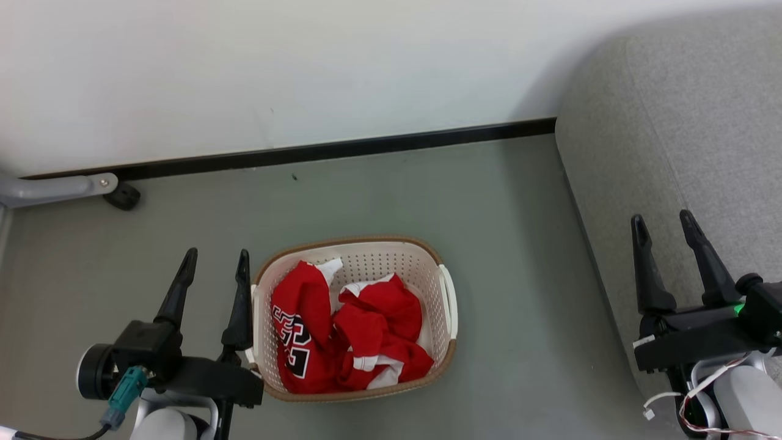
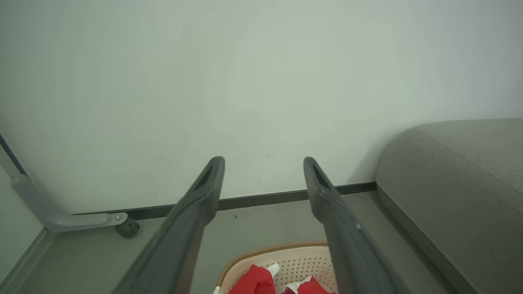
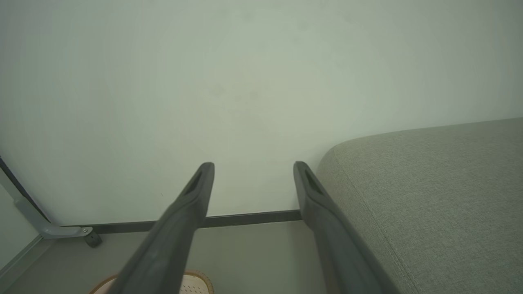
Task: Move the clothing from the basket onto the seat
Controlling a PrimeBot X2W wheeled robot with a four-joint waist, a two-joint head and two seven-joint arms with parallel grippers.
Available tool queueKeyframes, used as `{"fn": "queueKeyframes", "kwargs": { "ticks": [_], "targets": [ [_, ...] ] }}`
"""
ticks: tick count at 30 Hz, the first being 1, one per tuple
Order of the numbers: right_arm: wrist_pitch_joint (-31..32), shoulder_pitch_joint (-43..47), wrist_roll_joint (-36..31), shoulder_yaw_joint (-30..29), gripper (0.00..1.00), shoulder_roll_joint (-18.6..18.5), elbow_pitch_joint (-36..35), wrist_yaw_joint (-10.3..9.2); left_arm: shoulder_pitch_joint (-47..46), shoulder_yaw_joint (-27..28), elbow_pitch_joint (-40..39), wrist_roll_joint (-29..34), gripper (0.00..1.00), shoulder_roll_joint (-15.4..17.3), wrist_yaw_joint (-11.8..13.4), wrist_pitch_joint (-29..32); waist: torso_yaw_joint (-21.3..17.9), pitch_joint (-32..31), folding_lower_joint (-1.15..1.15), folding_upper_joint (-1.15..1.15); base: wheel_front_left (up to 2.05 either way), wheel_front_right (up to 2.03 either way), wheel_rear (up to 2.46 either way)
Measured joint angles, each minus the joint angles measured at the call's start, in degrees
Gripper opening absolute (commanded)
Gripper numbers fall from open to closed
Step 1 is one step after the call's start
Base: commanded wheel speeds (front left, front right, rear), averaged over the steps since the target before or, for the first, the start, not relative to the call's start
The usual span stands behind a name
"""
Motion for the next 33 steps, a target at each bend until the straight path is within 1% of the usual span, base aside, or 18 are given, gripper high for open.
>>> {"fn": "queueKeyframes", "kwargs": {
  "ticks": [10,14,16,20,25,31,33],
  "targets": [
    [0.0,-1.9,-0.5,-0.5,1.00,1.3,-1.0,0.27,-2.9,0.4,-0.2,0.4,1.00,-0.1,0.0,0.0,-1.1,4.7,0.00,0.00,0.00,0.00,0.00],
    [0.0,-3.2,-0.5,-1.2,1.00,1.3,-1.0,0.57,-4.2,0.5,-0.1,0.4,1.00,-0.1,-0.5,0.0,-1.5,6.6,0.00,0.00,0.00,0.00,0.00],
    [0.0,-3.9,-0.5,-1.2,1.00,1.3,-1.0,1.03,-4.9,0.6,0.0,0.4,1.00,-0.1,-0.5,0.0,-1.7,7.5,0.00,0.00,0.00,0.00,0.00],
    [0.0,-5.4,-0.9,-1.4,1.00,1.3,-1.2,1.11,-6.5,0.5,0.5,0.4,1.00,-0.2,-0.5,0.0,-2.1,9.5,0.00,0.00,0.00,0.00,0.00],
    [0.0,-6.8,-1.0,-1.7,1.00,1.6,-1.3,1.49,-8.3,1.0,1.7,0.2,1.00,-1.1,-0.5,0.0,-2.4,12.0,0.00,0.00,0.00,0.00,0.00],
    [0.0,-8.4,-1.6,-1.8,1.00,2.5,-1.4,1.57,-10.0,1.2,2.7,0.2,1.00,-0.7,-0.5,0.0,-3.1,15.0,0.00,0.01,0.00,0.00,0.00],
    [0.0,-8.7,-1.6,-1.8,1.00,2.8,-1.4,2.07,-10.6,1.2,3.1,0.2,1.00,-0.7,-0.5,0.0,-3.4,15.9,0.00,0.01,0.00,0.00,0.00]
  ]
}}
